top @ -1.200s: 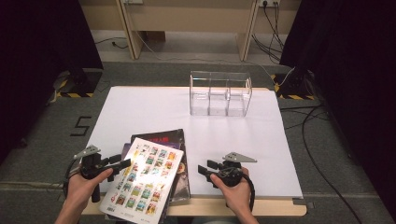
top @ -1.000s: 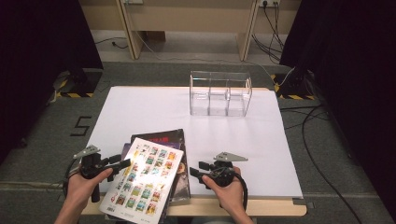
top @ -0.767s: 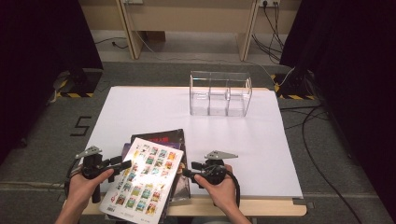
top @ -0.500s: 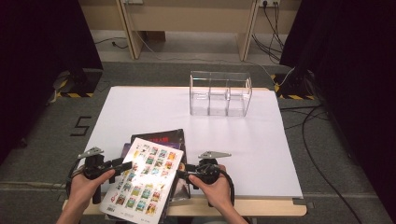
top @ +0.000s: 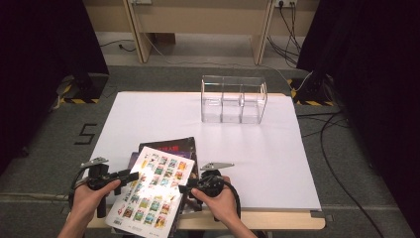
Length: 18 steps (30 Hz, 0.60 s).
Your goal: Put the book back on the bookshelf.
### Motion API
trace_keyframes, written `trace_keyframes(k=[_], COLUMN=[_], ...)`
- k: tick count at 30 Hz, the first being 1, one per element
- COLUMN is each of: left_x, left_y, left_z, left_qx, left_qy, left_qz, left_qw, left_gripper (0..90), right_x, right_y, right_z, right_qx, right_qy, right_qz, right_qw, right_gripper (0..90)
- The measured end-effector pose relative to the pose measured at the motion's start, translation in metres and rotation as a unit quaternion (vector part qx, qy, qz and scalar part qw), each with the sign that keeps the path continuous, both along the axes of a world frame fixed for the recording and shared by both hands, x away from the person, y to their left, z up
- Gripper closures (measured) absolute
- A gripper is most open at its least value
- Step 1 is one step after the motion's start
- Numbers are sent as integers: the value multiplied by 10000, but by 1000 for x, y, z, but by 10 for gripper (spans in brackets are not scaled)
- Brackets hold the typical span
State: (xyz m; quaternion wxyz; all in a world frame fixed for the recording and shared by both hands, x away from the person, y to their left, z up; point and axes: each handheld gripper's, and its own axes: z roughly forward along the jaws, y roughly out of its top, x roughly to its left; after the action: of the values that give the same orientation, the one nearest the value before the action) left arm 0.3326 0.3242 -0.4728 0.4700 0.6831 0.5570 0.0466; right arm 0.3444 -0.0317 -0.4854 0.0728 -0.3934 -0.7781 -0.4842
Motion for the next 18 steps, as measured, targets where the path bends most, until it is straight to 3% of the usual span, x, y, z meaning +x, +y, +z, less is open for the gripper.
trace_keyframes(k=[8, 11, 12, 14, 15, 18], left_x=[-1, -1, -1, -1, 0, 3], left_y=[0, 3, 3, 3, 0, 0], left_z=[4, 6, 6, 6, 5, -3], left_qx=[-154, -482, -782, -835, -710, -979], left_qy=[101, 81, 111, 156, 169, 360], left_qz=[162, 180, 140, 133, 112, 155], left_qw=[9997, 9986, 9968, 9963, 9973, 9944], left_gripper=[486, 520, 536, 551, 551, 515], right_x=[1, 0, 0, 0, 0, 0], right_y=[-1, -1, 0, 0, 0, 0], right_z=[-1, -2, -2, -2, -2, -2], right_qx=[54, 58, 57, 35, 35, 59], right_qy=[72, 114, 112, 88, 88, 127], right_qz=[-26, -62, -70, -63, -63, -69], right_qw=[10000, 9999, 9999, 9999, 9999, 9999], right_gripper=[457, 453, 451, 445, 445, 444])
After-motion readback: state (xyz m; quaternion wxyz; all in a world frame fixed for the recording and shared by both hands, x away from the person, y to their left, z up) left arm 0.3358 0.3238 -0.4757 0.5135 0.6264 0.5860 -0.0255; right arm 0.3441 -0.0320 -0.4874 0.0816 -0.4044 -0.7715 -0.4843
